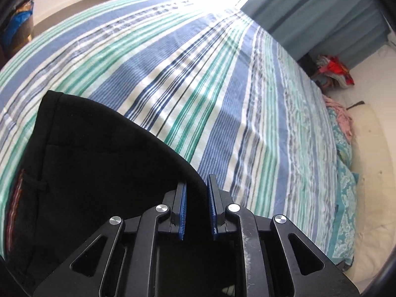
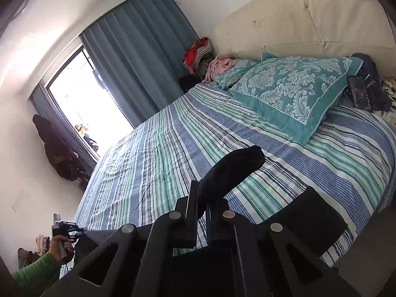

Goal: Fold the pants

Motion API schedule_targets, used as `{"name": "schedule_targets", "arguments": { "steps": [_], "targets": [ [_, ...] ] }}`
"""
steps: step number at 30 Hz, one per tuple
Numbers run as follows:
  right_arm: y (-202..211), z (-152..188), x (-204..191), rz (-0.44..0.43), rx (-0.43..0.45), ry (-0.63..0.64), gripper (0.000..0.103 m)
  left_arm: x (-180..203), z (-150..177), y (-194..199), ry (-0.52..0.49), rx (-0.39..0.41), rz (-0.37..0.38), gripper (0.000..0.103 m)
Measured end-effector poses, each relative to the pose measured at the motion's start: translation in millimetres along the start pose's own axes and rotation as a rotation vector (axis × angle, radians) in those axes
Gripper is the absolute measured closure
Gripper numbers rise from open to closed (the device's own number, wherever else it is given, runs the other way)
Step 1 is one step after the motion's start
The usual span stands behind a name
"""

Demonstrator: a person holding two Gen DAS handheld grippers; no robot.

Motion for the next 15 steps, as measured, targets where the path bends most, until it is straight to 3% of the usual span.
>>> {"name": "schedule_targets", "arguments": {
  "steps": [3,5,10,13,15],
  "targets": [
    [-14,-11,20,0.025,-0.006,-0.028,0.098,-17,48,74,-0.051,0.077,0.041,0.089],
    [-21,-14,32,0.049,-0.029,-0.032,0.098,-36,96,99,-0.045,0.059,0.035,0.089],
    [-43,9,88,0.209,-0.161,-0.036,0.098,-82,204,91,0.001,-0.072,-0.034,0.095],
    [-56,30,127,0.281,-0.272,-0.088,0.098,-98,225,85,0.067,-0.117,-0.021,0.096],
    [-55,36,144,0.284,-0.283,-0.151,0.098,-97,224,90,0.057,-0.093,-0.024,0.096]
  ]
}}
Point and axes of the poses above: each gripper's, at about its wrist camera, not at the fingertips, and y roughly against the way its jaws point, x to its right, z to its underside, the point moved 1 cm from there along -y, roughly the way its jaws point, and after that the axes turned 5 degrees about -z, right-handed, at the moved point
